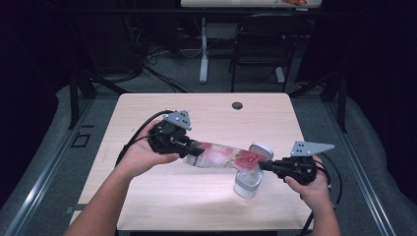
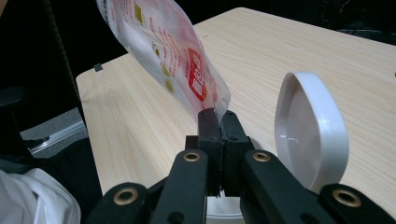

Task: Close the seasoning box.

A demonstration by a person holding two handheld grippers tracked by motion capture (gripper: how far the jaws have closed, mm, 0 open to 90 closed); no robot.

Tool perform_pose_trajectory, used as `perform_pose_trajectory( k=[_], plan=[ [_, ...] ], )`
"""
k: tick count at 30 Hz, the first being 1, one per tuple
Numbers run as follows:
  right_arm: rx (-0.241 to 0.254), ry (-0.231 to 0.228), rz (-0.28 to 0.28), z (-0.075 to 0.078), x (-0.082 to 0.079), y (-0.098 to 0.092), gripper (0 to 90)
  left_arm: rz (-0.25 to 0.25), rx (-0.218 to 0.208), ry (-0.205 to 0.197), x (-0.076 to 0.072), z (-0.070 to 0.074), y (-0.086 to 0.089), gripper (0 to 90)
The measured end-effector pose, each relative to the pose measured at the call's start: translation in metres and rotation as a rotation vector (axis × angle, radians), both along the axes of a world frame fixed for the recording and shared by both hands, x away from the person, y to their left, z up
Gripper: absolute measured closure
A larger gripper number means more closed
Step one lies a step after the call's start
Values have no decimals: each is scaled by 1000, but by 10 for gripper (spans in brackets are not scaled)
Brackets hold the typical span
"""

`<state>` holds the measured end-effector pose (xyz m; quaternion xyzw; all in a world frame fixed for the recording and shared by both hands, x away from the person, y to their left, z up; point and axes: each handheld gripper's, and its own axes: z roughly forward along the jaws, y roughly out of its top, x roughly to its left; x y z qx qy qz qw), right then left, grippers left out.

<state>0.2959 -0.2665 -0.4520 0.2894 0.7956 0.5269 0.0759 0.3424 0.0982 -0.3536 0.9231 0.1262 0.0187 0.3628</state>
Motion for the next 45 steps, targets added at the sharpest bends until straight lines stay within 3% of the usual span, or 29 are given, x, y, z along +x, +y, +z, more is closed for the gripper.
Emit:
perform_pose_trajectory(
  k=[45],
  plan=[
    [-8, -17, -19, -3, 1, 8, 879, 4, -3, 11, 2, -2, 3, 763]
  ],
)
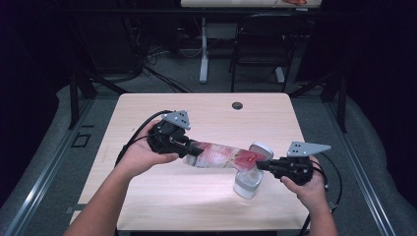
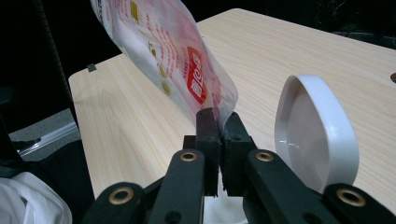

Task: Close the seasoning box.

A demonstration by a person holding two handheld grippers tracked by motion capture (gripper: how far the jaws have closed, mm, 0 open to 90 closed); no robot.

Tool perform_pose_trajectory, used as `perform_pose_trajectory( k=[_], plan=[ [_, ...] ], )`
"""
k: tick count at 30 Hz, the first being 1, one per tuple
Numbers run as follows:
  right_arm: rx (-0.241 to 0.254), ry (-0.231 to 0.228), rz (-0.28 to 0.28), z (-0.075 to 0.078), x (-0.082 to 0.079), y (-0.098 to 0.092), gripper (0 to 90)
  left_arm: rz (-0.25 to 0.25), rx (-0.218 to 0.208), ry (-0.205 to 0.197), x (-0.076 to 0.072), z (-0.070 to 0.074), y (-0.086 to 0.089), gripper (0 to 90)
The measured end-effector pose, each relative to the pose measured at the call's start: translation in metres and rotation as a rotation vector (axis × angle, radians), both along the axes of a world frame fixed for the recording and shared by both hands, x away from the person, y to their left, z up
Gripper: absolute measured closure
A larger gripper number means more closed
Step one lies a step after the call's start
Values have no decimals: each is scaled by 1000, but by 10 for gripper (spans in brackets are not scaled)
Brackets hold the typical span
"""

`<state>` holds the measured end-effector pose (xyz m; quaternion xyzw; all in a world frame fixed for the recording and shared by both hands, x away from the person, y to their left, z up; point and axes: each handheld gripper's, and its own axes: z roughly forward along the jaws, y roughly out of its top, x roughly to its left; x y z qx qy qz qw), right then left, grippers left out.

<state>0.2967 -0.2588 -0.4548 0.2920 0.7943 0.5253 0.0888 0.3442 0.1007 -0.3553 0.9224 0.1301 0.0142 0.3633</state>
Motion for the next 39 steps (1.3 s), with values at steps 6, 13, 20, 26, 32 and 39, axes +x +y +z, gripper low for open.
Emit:
perform_pose_trajectory(
  k=[6, 13, 20, 26, 32, 39],
  plan=[
    [-3, 0, 1, 0, 0, 0, 884, -1, 3, -2, 0, 1, -1, 763],
    [-4, 0, 1, 0, 0, 0, 883, -1, 3, -1, 0, 1, -1, 763],
    [-2, 1, 1, -1, 0, 0, 885, -5, 5, -1, 1, 1, -2, 764],
    [-4, 1, 3, -1, 0, 0, 888, -5, 9, 0, 0, 2, -3, 763],
    [-6, 1, 4, -1, 0, 0, 889, -8, 8, -3, 0, 3, -3, 763],
    [-9, 3, 5, -1, 0, -1, 890, -7, 7, -3, 1, 3, -4, 764]
  ],
)
